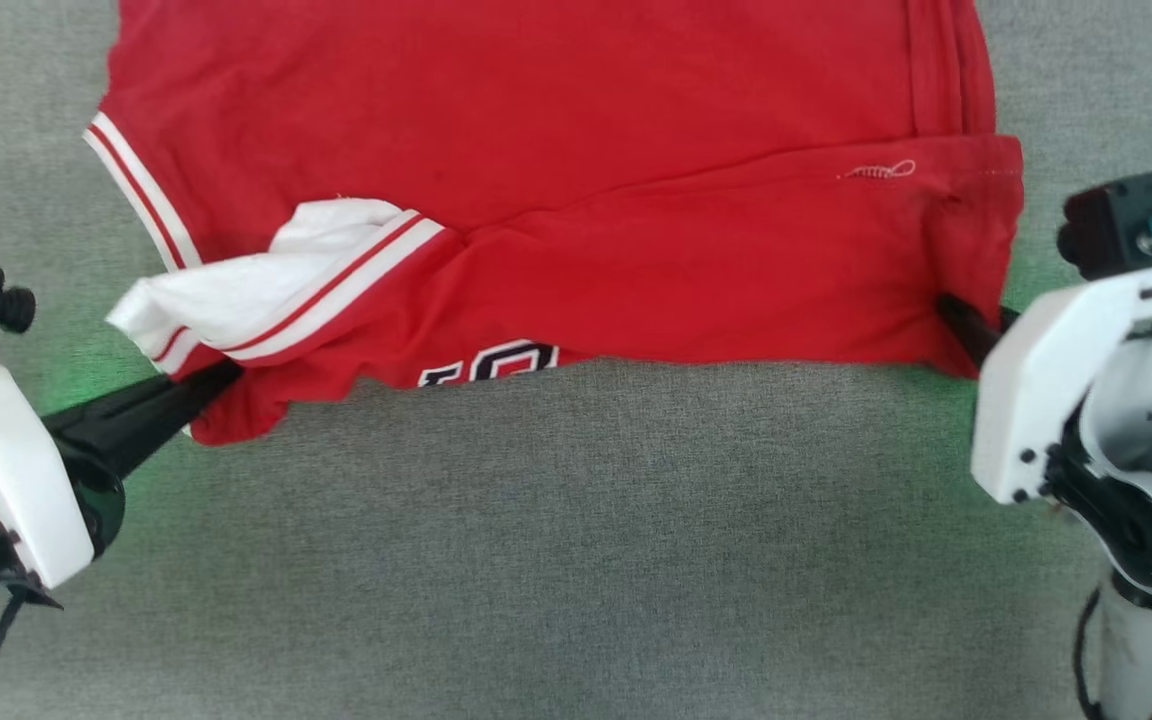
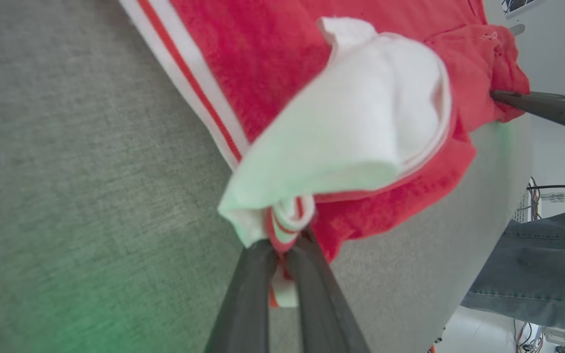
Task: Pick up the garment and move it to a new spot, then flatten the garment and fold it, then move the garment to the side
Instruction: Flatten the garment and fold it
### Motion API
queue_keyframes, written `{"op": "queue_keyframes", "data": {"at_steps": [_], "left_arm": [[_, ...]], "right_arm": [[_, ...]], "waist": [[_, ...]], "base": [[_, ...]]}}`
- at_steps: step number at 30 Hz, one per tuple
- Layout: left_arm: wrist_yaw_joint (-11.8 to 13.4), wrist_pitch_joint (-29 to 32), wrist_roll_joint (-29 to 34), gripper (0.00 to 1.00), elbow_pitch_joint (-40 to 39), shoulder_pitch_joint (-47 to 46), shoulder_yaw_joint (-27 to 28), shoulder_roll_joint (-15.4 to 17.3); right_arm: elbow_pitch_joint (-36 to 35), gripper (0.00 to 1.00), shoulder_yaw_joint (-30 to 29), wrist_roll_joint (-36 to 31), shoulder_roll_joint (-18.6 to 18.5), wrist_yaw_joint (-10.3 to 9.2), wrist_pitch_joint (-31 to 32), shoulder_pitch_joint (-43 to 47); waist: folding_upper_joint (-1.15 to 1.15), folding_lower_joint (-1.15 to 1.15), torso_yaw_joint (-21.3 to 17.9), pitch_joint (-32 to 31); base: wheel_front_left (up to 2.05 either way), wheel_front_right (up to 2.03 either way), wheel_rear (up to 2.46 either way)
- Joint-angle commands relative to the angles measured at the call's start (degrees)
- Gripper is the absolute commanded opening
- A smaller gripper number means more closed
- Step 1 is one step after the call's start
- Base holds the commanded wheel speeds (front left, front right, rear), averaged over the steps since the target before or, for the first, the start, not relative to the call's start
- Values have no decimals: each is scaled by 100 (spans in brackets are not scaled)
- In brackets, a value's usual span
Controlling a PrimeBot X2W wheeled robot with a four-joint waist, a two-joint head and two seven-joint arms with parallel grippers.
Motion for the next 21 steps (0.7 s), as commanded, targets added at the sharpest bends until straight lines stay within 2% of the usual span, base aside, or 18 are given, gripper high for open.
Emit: {"op": "queue_keyframes", "data": {"at_steps": [1,12,21], "left_arm": [[16,-105,-7,0,-63,98,-19,24],[16,-545,-94,0,-597,697,-246,515],[16,-1058,-20,0,-1027,1173,-443,816]], "right_arm": [[-69,0,-82,55,-68,-4,40,158],[-797,0,-438,418,-344,-3,491,1000],[-1240,0,-712,579,-345,-3,616,1818]], "waist": [[0,0,46,-110],[0,0,189,-461],[0,0,197,-489]], "base": [[0,0,0],[0,0,0],[0,0,0]]}}
